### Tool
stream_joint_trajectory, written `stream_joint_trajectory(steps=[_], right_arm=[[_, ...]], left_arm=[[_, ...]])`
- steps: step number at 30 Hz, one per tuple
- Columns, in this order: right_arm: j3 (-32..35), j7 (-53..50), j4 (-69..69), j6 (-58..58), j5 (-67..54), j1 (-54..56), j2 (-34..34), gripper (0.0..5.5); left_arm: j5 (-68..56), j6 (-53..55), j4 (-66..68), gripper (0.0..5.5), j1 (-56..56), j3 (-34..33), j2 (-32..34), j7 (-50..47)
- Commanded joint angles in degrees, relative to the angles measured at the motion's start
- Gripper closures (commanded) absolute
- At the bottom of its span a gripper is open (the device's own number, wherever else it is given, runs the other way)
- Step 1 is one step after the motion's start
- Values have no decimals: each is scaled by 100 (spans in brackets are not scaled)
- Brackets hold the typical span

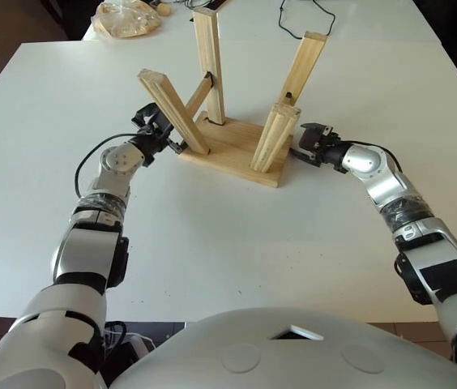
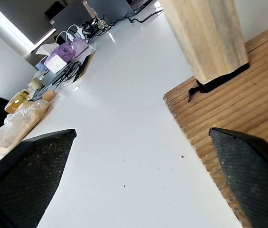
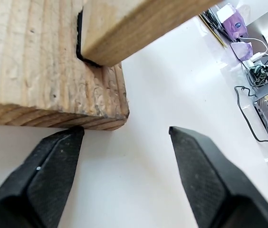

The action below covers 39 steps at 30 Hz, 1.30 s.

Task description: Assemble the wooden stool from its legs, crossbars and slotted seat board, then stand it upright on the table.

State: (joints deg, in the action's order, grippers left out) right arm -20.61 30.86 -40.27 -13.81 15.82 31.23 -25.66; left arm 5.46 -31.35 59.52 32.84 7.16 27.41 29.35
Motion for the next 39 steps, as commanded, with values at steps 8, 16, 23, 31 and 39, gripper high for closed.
stream_joint_trajectory(steps=[8,16,23,31,39], right_arm=[[319,1180,1739,121,-425,-1775,-1340,216],[727,1770,3701,916,-1030,-2861,-1945,216],[842,1210,3058,1130,-739,-2436,-1761,216],[912,1126,2838,1017,-712,-2394,-1744,216],[239,1309,3862,1488,-943,-2899,-975,214]], left_arm=[[-1224,2052,-4882,29,-3641,198,474,827],[-1719,3290,-6404,29,-4005,-730,638,371],[-1133,3211,-5867,29,-3664,-958,717,59],[-426,2512,-5923,29,-4495,-594,775,172],[-444,2579,-6440,59,-5054,-2,578,422]])
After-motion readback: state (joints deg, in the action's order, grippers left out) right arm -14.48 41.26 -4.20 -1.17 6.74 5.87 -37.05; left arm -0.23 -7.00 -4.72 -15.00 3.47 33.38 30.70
